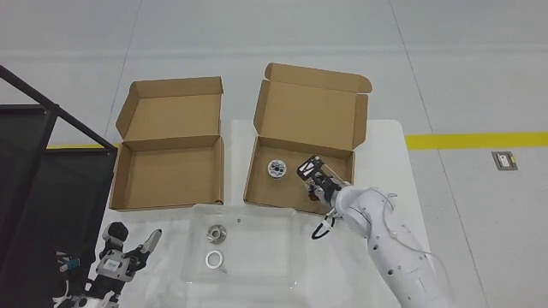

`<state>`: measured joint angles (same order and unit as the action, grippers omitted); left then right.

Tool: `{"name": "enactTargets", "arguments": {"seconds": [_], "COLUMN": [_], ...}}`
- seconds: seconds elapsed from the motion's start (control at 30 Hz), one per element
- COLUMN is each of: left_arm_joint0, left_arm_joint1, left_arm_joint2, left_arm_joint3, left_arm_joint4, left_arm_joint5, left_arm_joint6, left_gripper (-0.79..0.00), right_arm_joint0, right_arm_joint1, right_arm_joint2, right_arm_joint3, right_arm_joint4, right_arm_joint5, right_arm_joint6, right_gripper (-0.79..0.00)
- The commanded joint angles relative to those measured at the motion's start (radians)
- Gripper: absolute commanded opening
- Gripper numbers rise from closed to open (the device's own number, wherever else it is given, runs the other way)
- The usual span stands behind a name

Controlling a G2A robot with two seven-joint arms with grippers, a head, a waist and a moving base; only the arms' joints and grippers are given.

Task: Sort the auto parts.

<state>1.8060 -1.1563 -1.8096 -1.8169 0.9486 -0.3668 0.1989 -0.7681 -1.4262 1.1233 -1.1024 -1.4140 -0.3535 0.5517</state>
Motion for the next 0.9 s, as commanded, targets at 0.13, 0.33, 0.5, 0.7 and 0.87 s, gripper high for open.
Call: {"name": "enactTargets", "arguments": {"seconds": [0.13,0.33,0.5,0.7,0.87], "left_arm_joint0": [0.000,0.000,0.000,0.000,0.000], "left_arm_joint1": [0.000,0.000,0.000,0.000,0.000], "left_arm_joint2": [0.000,0.000,0.000,0.000,0.000], "left_arm_joint3": [0.000,0.000,0.000,0.000,0.000], "left_arm_joint4": [0.000,0.000,0.000,0.000,0.000], "left_arm_joint5": [0.000,0.000,0.000,0.000,0.000], "left_arm_joint6": [0.000,0.000,0.000,0.000,0.000], "left_gripper": [0.000,0.000,0.000,0.000,0.000], "right_arm_joint0": [-0.007,-0.083,-0.176,-0.280,-0.289], "right_arm_joint1": [0.002,0.017,0.030,0.045,0.048], "right_arm_joint2": [0.001,0.023,0.034,-0.009,-0.105], "right_arm_joint3": [-0.010,-0.158,-0.350,-0.573,-0.658], "right_arm_joint4": [-0.008,-0.054,-0.111,-0.166,-0.206], "right_arm_joint5": [0.021,0.039,0.046,-0.101,-0.261], "right_arm_joint6": [-0.012,-0.035,-0.050,-0.134,-0.123], "right_gripper": [-0.219,0.000,0.000,0.000,0.000]}}
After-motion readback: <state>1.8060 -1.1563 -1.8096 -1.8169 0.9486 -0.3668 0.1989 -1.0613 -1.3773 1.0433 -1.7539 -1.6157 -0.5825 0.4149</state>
